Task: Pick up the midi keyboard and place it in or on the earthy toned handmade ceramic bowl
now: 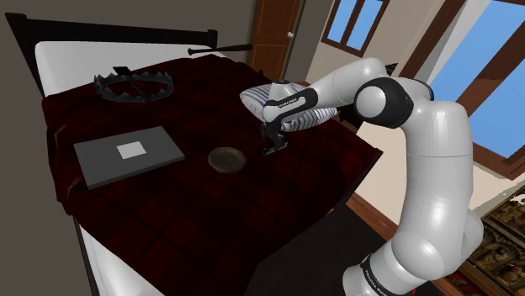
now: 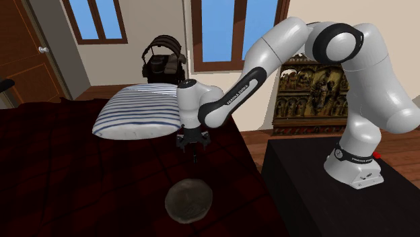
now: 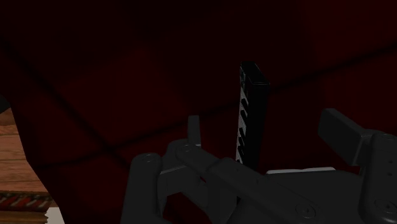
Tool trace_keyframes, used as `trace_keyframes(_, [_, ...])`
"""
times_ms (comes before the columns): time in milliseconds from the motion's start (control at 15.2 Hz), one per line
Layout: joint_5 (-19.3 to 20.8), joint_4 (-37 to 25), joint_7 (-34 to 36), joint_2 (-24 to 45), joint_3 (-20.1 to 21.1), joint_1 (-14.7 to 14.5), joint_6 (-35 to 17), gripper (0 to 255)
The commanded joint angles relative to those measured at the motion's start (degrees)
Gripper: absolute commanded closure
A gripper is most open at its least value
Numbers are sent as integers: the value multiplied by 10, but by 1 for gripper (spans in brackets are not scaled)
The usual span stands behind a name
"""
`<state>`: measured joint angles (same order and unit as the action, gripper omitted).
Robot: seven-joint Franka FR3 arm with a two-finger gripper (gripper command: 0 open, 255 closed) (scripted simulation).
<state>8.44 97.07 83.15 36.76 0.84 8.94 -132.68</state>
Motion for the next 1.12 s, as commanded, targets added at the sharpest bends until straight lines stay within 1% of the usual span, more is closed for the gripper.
trace_keyframes(0, [0, 0, 0, 0, 0, 0, 0, 0])
trace_keyframes(132, [0, 0, 0, 0, 0, 0, 0, 0])
trace_keyframes(198, [0, 0, 0, 0, 0, 0, 0, 255])
trace_keyframes(792, [0, 0, 0, 0, 0, 0, 0, 255])
trace_keyframes(1056, [-2, -1, -3, -20, 1, 1, 20, 255])
